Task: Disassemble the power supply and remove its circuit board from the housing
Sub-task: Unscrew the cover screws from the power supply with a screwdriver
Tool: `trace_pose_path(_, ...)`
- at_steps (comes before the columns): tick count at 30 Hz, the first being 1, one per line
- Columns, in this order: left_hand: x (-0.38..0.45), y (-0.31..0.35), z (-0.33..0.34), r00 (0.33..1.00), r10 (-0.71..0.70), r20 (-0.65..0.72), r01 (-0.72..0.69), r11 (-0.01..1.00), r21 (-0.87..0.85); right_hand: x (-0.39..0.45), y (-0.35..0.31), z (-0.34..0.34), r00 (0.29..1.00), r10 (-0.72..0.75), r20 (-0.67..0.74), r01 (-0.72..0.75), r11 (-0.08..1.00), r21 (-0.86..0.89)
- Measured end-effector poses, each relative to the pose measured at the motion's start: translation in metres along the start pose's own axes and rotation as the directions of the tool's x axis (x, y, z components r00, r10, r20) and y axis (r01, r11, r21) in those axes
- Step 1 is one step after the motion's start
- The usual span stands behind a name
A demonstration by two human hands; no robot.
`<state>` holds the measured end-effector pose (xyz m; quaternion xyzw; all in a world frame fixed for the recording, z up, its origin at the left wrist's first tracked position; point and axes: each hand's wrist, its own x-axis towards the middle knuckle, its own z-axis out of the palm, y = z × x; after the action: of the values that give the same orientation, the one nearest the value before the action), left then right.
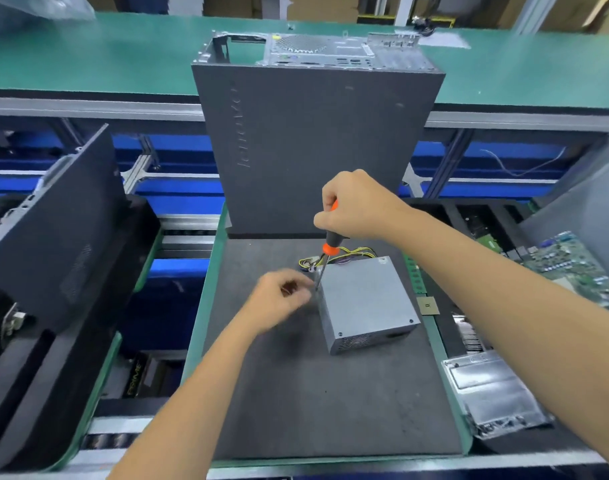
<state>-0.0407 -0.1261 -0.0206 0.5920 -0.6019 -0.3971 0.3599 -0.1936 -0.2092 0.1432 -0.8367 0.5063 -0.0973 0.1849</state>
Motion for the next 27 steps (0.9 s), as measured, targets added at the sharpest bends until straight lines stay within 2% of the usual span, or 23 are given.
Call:
trace_pose_path(2,-0.021,0.014,0.021,0.995,0.037,0.093,-0.033,0.998,-0.044,-0.011,0.004,-0.003,1.000,-0.010,-0.006,0.010,1.000,-0.029)
trace_pose_path(4,-0.035,0.019,0.041,0.999,0.035,0.030,-0.034,0.999,-0.016,-0.025,0.008,-0.006,1.000,-0.021,-0.008,0.020,0.999,-0.030)
trace_pose_path(8,-0.044,0.020,0.060,0.994,-0.055,-0.099,0.050,0.997,-0.056,-0.046,0.014,-0.006,0.999,-0.050,0.005,0.050,0.999,-0.015)
trace_pose_path(10,-0.047,0.021,0.066,0.990,-0.050,-0.130,0.049,0.999,-0.009,-0.057,0.018,-0.004,0.998,-0.063,0.007,0.063,0.998,-0.016)
trace_pose_path(14,-0.054,0.026,0.076,0.994,0.064,-0.094,-0.042,0.975,0.219,-0.078,0.019,-0.003,0.996,-0.082,0.014,0.083,0.997,-0.011)
trace_pose_path(18,-0.060,0.031,0.081,0.991,0.095,-0.096,-0.059,0.945,0.320,-0.090,0.014,-0.005,0.995,-0.103,0.015,0.103,0.995,-0.012)
trace_pose_path(22,-0.062,0.035,0.083,0.993,0.064,-0.096,-0.027,0.938,0.347,-0.093,0.010,-0.007,0.993,-0.121,0.008,0.121,0.993,-0.014)
trace_pose_path(27,-0.064,0.036,0.080,0.993,0.100,-0.067,-0.072,0.941,0.329,-0.095,0.009,-0.006,0.992,-0.130,0.004,0.130,0.991,-0.025)
